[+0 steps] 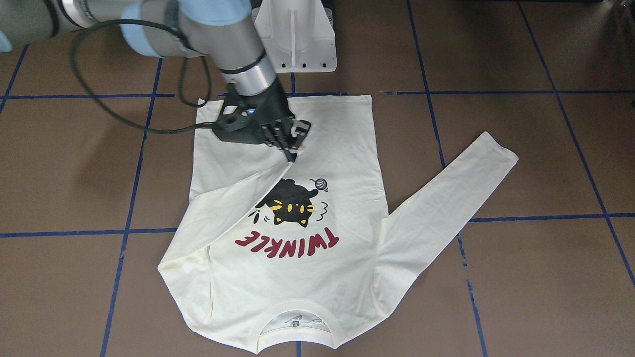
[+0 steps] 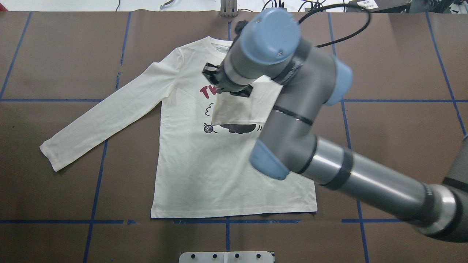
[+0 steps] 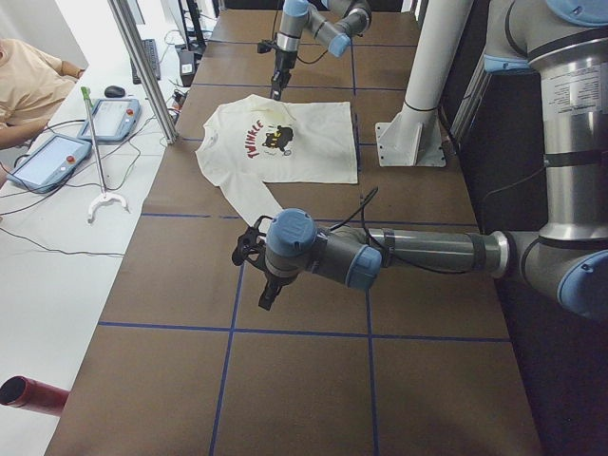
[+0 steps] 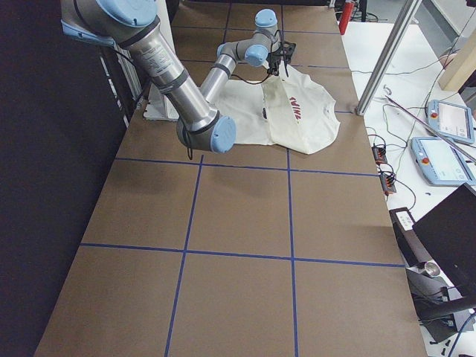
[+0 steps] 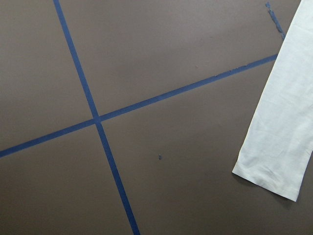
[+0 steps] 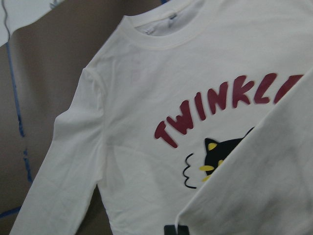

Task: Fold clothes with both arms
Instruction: 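Fold the grasped sleeve across the shirt chest toward the other sleeve, then release the sleeve and raise the right gripper while the left gripper grasps the other cuff, then fold the held sleeve across the chest with the left gripper, then release, then lower both grippers to the shirt hem corners and grasp them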

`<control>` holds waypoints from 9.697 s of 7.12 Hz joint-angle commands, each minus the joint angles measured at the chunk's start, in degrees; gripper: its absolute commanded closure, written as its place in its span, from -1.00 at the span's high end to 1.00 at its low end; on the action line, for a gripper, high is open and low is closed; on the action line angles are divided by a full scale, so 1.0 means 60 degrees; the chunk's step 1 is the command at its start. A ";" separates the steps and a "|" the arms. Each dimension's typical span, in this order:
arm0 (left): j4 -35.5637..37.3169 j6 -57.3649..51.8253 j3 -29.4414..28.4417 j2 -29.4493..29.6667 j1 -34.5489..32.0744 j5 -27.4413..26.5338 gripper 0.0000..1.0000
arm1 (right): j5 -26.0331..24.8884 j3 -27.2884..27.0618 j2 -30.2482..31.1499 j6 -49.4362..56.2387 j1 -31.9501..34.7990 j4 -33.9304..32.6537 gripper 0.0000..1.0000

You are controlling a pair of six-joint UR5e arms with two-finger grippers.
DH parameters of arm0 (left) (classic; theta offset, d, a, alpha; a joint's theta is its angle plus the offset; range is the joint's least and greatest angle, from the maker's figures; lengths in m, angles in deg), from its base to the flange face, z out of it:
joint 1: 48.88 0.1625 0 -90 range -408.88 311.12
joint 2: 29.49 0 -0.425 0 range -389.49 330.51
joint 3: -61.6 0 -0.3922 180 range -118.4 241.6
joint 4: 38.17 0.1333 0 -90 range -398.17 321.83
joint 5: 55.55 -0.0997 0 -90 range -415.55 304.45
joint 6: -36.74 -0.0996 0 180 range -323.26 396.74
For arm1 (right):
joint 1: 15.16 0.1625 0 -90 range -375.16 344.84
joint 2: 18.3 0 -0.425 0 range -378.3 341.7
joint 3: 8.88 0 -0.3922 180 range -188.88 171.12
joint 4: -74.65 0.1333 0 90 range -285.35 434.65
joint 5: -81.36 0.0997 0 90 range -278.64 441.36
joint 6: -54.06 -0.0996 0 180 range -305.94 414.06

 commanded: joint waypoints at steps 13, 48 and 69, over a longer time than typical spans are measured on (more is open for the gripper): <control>-0.2133 0.8991 -0.1641 0.1405 0.5741 -0.2240 0.61 | 0.4728 -0.2257 0.5999 0.3335 0.4125 0.1816 1.00; -0.4063 1.6431 -0.9403 1.4118 0.9917 -0.7044 0.27 | 0.5988 -0.3063 0.8240 0.5811 0.6015 0.1904 1.00; 0.0298 1.1598 0.1273 0.5902 0.8130 -0.5433 0.80 | -0.4251 -0.5290 0.7597 -0.4296 -0.4649 -0.1641 -1.00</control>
